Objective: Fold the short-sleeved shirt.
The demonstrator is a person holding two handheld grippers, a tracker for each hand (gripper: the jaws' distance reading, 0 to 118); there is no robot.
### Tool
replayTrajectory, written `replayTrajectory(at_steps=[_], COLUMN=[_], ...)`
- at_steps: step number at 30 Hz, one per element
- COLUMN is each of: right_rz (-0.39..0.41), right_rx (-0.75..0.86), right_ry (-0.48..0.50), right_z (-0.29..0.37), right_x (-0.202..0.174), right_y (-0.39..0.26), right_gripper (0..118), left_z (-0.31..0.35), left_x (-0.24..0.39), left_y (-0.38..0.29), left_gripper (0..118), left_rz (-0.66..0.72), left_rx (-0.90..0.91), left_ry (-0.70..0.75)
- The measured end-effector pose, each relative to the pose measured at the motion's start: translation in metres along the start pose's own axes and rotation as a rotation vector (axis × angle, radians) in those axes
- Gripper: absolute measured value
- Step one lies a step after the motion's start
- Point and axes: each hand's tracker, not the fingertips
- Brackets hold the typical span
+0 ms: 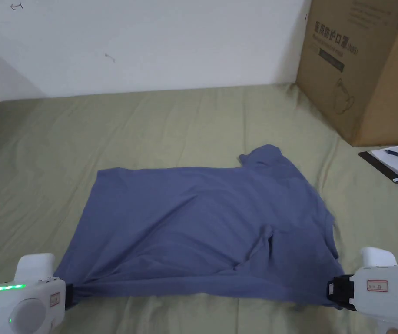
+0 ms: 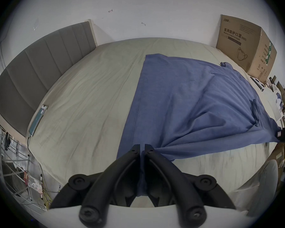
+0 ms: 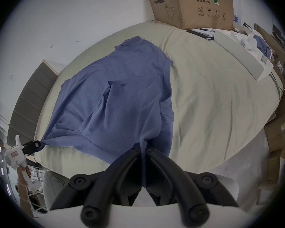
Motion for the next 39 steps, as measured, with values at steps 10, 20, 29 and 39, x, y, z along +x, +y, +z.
replayTrajectory(at_steps=[10,20,29,39], right_rz=[0.161,0.215,0.074,-0.087], right_rx=[0.092,0.205,0.134,0.079], right_ry=[-0.085,-0.077,-0.061,-0.113], right_z=[0.026,0.058,0.031,0.012], right_x=[-0.024,-0.064,-0.038,-0.003], right_y=[-0.001,-0.04,-0.046,-0.04], right_gripper=[78,0,0,90], left_z=[0.025,0.049,0.027,-0.012], left_x=[-0.014,-0.03,-0.037,0.007], left_y=[-0.01,-0.056,-0.038,-0.021], left_gripper=[113,0,84,3], left_rz=[0.085,0.108,0.133,-0.028], left_rx=[-0.006,0.018,-0.021,-0.157], left_ry=[-0.091,-0.034,-0.031,-0.03])
